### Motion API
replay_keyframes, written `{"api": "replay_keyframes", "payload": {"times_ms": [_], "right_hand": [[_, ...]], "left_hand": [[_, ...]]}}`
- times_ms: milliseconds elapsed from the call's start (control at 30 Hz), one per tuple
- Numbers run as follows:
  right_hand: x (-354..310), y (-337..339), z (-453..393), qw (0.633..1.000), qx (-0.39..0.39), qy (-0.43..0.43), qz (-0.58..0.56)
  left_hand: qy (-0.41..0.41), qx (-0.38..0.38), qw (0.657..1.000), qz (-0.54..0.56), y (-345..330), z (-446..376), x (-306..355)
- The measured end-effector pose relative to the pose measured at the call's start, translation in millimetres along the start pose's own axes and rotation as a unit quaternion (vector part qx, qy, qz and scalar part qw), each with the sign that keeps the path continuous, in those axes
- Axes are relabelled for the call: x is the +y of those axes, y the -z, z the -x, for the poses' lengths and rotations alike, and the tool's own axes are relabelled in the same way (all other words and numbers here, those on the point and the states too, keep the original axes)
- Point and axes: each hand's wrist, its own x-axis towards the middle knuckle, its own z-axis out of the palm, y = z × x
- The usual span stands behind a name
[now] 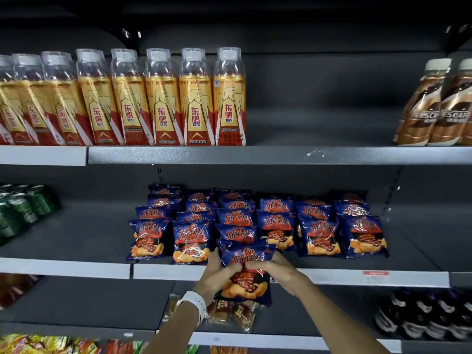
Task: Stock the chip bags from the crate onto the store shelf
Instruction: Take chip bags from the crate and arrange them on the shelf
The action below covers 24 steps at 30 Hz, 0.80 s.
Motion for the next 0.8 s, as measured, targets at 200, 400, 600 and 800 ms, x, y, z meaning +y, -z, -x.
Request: {"api": "replay_keyframes", "payload": {"times_ms": [200, 400, 600, 800], "right_hand": [[2.2, -1.3, 4.3, 1.000, -0.002, 0.001, 0.004], [4.9, -1.7, 5.2, 1.000, -0.003, -0.001, 0.011], [5.4, 7.3, 12.1, 1.000, 0.004, 0.026, 0.005], [-1.4, 23.6, 21.1, 0.996, 0.032, 0.078, -0.010]], "left_hand": [[-0.017, 0.000, 1.000, 0.002, -2.1, 3.2, -1.8], [-0.013, 0.011, 1.000, -0.013, -3.4, 12.4, -1.1], [-0.067, 0.013, 0.996, -0.049, -11.7, 8.7, -1.5], [-0.108, 0.059, 0.991, -0.054, -28.9, 6.2, 12.8]]}}
